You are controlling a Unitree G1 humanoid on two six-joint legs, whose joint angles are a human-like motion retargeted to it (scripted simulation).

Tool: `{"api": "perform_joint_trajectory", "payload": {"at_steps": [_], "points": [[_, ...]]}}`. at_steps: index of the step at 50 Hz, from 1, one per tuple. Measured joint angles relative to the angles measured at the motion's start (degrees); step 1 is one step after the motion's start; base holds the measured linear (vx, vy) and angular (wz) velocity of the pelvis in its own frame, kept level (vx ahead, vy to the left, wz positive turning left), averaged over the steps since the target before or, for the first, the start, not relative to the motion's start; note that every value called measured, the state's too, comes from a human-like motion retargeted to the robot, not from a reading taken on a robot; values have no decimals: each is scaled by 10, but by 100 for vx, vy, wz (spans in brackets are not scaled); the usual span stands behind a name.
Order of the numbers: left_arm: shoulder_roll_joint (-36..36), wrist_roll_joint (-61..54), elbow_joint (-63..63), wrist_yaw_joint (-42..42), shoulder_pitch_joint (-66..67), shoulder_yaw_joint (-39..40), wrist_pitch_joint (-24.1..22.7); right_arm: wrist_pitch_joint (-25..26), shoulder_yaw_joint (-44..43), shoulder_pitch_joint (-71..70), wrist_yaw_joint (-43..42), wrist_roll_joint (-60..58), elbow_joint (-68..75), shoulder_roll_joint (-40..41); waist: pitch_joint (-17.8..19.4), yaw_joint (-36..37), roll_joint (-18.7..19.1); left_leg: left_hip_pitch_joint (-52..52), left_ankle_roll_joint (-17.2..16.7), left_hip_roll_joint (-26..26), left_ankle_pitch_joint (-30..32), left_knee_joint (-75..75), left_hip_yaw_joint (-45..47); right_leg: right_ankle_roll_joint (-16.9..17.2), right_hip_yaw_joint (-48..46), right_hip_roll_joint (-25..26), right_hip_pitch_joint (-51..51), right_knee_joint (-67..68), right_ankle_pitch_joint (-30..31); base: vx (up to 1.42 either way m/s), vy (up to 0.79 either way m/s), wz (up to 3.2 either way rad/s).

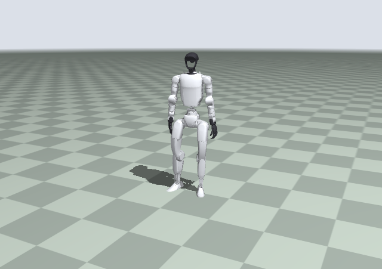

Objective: In place motions

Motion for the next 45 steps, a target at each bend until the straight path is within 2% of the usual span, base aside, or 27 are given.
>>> {"api": "perform_joint_trajectory", "payload": {"at_steps": [12,45], "points": [[-5,1,-6,-14,-4,-2,8,5,32,-14,11,-85,-23,8,7,-42,-2,-3,4,-10,7,1,-44,-4,-48,-3,12,-10,8,0,0,32],[-5,5,-5,-29,-1,-3,10,7,21,-13,21,-45,-15,9,-2,-11,-1,2,2,-1,0,-4,-11,2,-16,2,4,-4,0,0,0,-7]]}}
